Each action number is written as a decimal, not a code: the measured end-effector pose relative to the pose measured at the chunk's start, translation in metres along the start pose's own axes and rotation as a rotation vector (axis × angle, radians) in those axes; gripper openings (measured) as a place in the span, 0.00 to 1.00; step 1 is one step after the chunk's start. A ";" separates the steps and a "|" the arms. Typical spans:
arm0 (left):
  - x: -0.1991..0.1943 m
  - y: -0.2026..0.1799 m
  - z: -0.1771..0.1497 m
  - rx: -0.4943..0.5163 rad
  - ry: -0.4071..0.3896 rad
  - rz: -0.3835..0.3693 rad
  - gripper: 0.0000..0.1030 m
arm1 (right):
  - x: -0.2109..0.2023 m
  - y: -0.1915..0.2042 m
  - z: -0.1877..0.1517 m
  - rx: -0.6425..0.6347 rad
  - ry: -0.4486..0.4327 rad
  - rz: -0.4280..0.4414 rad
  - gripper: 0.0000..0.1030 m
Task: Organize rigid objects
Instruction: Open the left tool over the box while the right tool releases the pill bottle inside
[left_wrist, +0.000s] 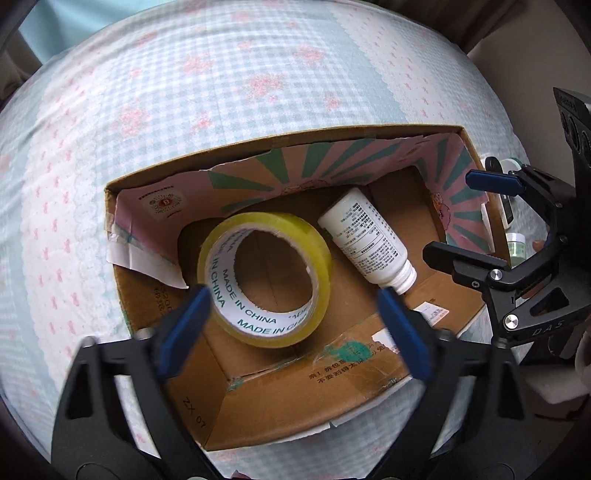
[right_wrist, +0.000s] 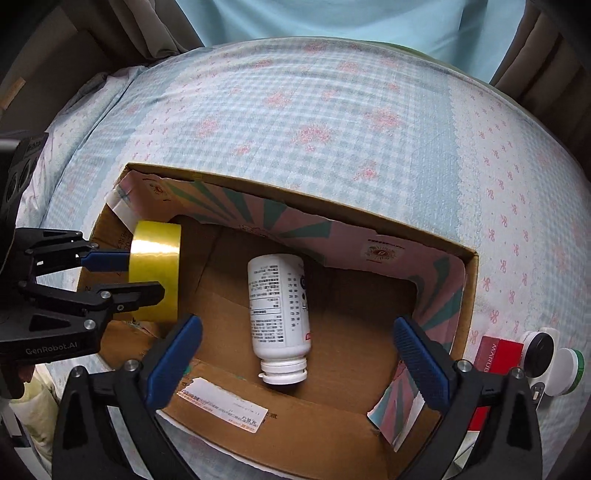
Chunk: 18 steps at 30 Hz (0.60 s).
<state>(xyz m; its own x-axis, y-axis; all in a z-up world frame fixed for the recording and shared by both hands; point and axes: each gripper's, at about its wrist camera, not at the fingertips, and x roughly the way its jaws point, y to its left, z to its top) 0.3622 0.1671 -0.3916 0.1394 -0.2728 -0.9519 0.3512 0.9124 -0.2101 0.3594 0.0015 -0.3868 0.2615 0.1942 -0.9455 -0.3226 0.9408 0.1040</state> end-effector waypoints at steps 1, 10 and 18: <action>-0.001 0.000 0.000 0.010 -0.010 0.000 1.00 | -0.001 0.000 -0.001 -0.005 0.001 -0.002 1.00; -0.006 0.006 -0.002 0.003 -0.003 0.021 1.00 | -0.003 0.000 -0.004 0.001 -0.016 -0.015 1.00; -0.026 -0.001 -0.011 -0.011 -0.006 0.026 1.00 | -0.013 0.001 -0.007 0.008 -0.018 -0.020 1.00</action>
<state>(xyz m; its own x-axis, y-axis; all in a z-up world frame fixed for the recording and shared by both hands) 0.3485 0.1767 -0.3690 0.1538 -0.2510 -0.9557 0.3371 0.9225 -0.1880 0.3489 -0.0021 -0.3763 0.2841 0.1805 -0.9417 -0.3100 0.9467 0.0880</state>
